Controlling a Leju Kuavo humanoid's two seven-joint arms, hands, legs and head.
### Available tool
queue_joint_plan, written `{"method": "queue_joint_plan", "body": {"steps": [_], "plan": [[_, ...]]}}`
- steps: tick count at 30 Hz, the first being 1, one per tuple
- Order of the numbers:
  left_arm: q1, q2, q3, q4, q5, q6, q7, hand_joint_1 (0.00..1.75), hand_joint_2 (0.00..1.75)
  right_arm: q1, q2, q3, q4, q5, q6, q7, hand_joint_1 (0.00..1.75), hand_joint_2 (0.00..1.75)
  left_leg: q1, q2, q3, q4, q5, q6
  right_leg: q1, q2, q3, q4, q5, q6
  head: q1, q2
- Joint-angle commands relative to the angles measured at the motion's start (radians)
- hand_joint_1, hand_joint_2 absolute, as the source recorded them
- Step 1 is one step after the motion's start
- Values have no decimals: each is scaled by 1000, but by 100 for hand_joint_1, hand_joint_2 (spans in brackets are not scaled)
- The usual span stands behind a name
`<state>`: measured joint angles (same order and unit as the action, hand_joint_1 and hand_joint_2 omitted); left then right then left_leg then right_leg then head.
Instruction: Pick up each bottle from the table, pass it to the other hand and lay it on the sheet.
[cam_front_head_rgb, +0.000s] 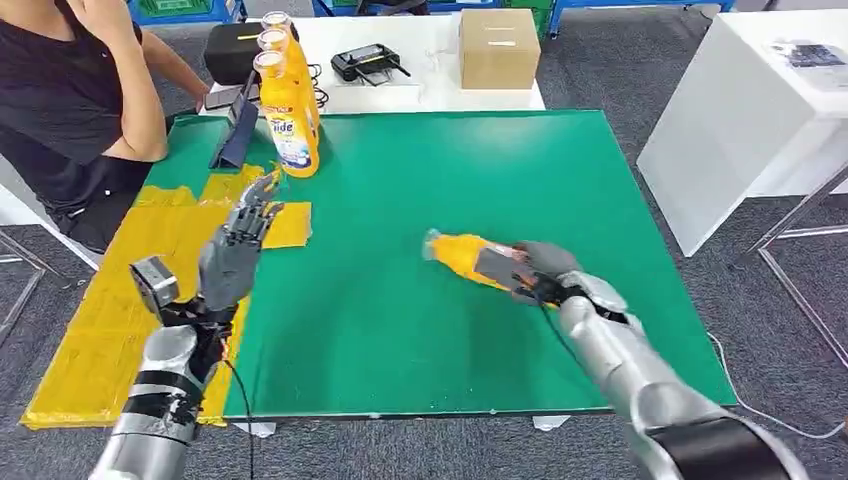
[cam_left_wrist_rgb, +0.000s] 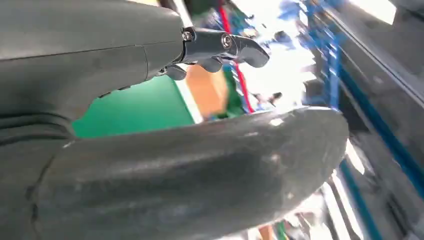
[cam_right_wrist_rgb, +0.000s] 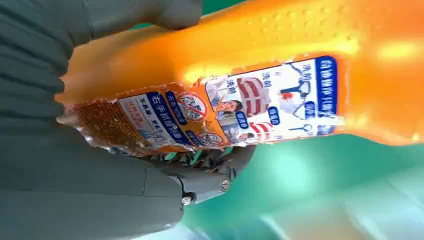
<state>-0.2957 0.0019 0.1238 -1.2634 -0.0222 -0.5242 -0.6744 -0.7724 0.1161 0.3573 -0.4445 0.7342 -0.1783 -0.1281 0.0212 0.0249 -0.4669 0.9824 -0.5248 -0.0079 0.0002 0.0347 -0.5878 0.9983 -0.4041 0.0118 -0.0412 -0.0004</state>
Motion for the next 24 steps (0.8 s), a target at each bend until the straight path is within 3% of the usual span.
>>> {"method": "queue_joint_plan", "body": {"steps": [1,2,5,8,9,12,16,24], "plan": [[32,-4,203,27,-38,-57,44,0,0,122,196,-235,-381,-181,-167,-255,175,175,1,-10,-4,-2,3,-2,2,-9,-3,-2,-1,-1,0,0],[47,-14,198,7,-34,-55,47,0,0,162,192,-233,-459,-193,-151,-255,175,175,1,-17,-4,-4,5,-3,2,-15,-2,-3,-2,0,0,0],[191,-135,84,-202,12,-52,184,0,0,465,109,-223,-956,-341,-14,-227,175,175,1,-32,-11,-3,6,-4,5,-29,-2,-3,-2,1,2,0],[222,-201,-106,-270,-2,96,218,0,0,647,29,-237,-1139,-365,103,-258,175,175,1,-36,-10,-4,5,-3,4,-33,2,-7,-4,2,0,0],[211,-198,-153,-270,5,146,233,0,175,680,35,-239,-1162,-359,120,-265,175,175,1,-45,-8,-6,5,-1,3,-43,7,-10,-6,3,0,0],[208,-186,-208,-292,22,201,238,0,175,694,49,-138,-1151,-302,189,-258,175,175,0,-47,-16,-1,4,-1,3,-45,2,-11,-6,3,2,0],[242,-199,-237,-361,-14,225,227,0,175,675,82,14,-1083,-251,209,-231,175,175,-2,-26,-18,-2,0,1,-1,-27,-3,-10,-2,1,1,0],[262,-213,-306,-410,-62,247,199,0,175,649,104,182,-972,-225,201,-208,175,175,0,-26,-16,-2,0,1,2,-25,-4,-11,-1,1,1,0]]}}
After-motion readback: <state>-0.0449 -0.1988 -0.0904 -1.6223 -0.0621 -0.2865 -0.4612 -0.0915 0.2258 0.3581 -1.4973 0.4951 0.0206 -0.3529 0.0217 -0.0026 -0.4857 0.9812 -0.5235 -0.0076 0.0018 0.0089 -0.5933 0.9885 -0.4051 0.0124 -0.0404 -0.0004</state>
